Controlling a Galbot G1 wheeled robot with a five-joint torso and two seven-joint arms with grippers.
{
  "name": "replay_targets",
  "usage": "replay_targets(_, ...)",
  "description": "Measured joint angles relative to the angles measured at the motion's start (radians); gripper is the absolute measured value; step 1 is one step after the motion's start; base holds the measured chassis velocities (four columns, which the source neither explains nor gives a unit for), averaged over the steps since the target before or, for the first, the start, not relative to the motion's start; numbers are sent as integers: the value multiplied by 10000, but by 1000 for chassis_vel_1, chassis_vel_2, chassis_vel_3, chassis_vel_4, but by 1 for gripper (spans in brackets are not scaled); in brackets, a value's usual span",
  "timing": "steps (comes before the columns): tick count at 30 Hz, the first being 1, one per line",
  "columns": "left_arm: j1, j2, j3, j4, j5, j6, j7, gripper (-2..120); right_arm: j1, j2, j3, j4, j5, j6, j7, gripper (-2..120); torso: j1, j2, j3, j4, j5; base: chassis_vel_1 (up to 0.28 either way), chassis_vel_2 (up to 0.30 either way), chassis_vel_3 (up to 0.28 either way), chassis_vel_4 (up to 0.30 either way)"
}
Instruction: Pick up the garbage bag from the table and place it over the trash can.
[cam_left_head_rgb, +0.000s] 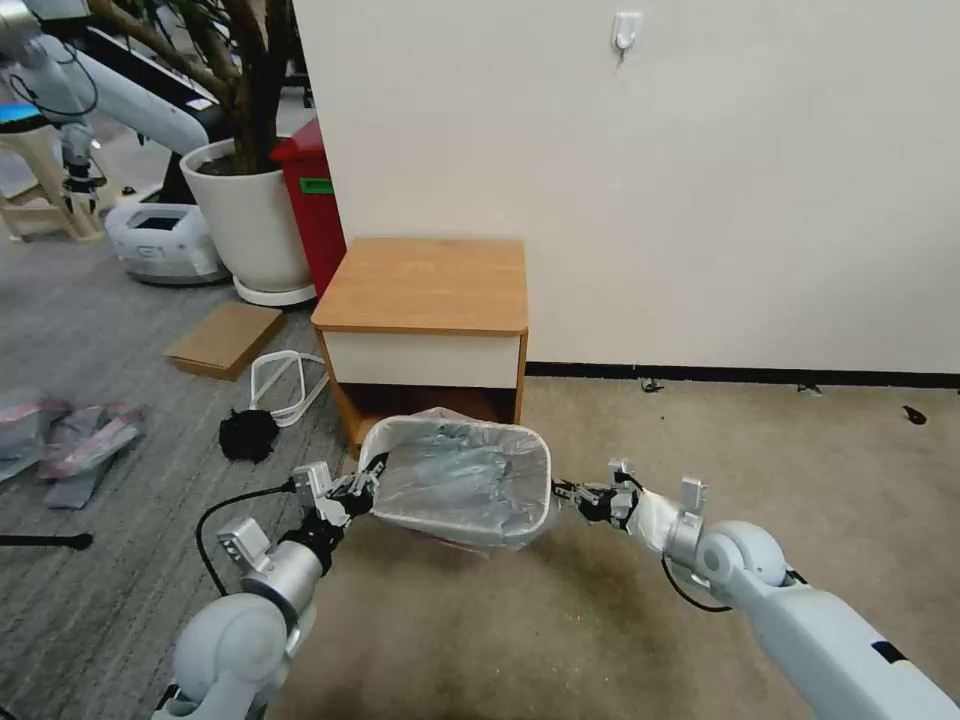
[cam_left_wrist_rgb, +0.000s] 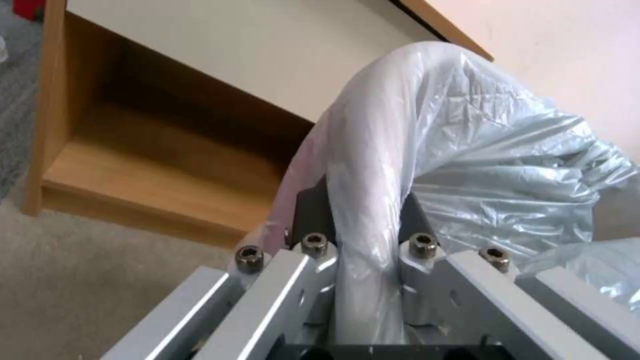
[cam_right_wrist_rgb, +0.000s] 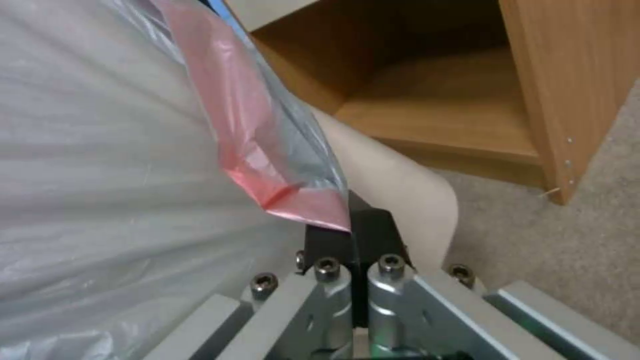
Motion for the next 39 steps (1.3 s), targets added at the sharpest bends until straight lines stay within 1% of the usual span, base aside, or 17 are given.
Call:
replay_targets(14,40,54,74,-99,-258,112,-1,5,667,367,-673,-792,-770,518,649,0,0,0,0,0,0,0,0,0,0)
replay_targets(22,10,93,79,-65,-255,116,0,5,641,387,-683,-923,-957,625,675,0,0,0,0,0,0,0,0,0,0)
replay_targets(27,-154,95,81,150,24,59,-1,5,471,307,-592,-805,-961,703,676,0,0,0,0,0,0,0,0,0,0)
replay_targets(29,-288,92,75,329,376,-14,-42,5,366,257,-547,-690,-962,821,731,0,0,0,0,0,0,0,0,0,0)
replay_targets(34,-364,94,49,383,552,-23,-137,5,319,237,-490,-637,-1037,879,753,0,0,0,0,0,0,0,0,0,0)
replay_targets(35,-397,102,31,396,574,-29,-236,5,291,233,-455,-624,-1059,883,785,2,0,0,0,1,0,0,0,0,0)
replay_targets(36,-435,110,-5,402,585,-46,-321,5,259,229,-425,-612,-1077,883,809,7,0,0,0,0,0,0,0,0,0)
replay_targets(38,-444,112,-12,404,589,-52,-340,5,252,229,-418,-607,-1081,883,813,7,0,0,0,0,0,0,0,0,0)
replay_targets(39,-512,133,-58,441,632,-74,-468,5,184,229,-365,-552,-1111,885,875,15,0,0,0,0,2,0,0,0,0)
